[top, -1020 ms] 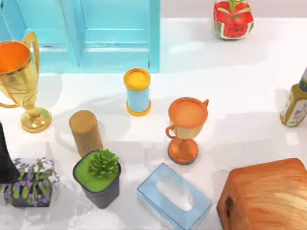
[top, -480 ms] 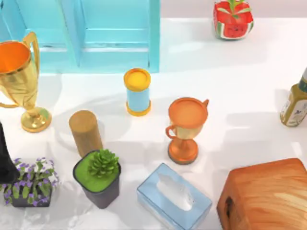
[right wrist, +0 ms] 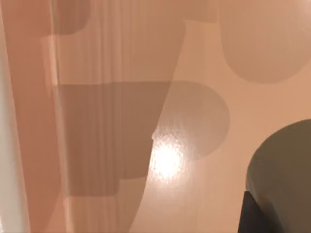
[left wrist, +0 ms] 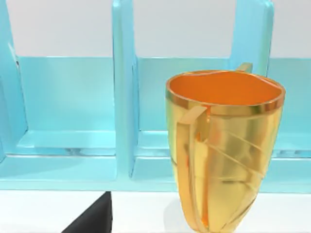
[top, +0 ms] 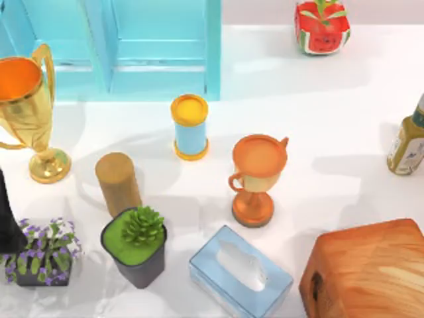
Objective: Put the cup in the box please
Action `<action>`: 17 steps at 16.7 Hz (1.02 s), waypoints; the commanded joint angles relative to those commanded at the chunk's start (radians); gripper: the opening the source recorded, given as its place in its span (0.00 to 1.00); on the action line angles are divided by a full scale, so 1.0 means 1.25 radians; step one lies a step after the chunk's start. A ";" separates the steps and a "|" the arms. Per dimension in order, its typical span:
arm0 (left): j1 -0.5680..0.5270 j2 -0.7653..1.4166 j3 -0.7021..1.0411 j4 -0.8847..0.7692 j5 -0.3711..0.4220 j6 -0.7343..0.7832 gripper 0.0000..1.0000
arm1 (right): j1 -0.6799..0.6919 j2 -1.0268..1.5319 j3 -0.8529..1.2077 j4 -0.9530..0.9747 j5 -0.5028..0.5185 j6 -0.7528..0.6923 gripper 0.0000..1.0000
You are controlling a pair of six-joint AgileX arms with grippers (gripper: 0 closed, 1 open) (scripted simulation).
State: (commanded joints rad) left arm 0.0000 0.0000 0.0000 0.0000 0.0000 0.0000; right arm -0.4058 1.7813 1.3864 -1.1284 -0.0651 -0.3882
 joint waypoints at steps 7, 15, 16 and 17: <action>0.000 0.000 0.000 0.000 0.000 0.000 1.00 | -0.001 0.001 -0.010 0.011 0.000 -0.001 0.15; 0.000 0.000 0.000 0.000 0.000 0.000 1.00 | -0.001 0.001 -0.010 0.011 0.000 -0.001 0.75; 0.000 0.000 0.000 0.000 0.000 0.000 1.00 | -0.001 0.001 -0.010 0.011 0.000 -0.001 0.83; 0.000 0.000 0.000 0.000 0.000 0.000 1.00 | -0.001 0.001 -0.010 0.011 0.000 -0.001 0.90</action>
State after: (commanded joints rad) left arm 0.0000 0.0000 0.0000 0.0000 0.0000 0.0000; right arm -0.4069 1.7830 1.3743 -1.1152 -0.0651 -0.3891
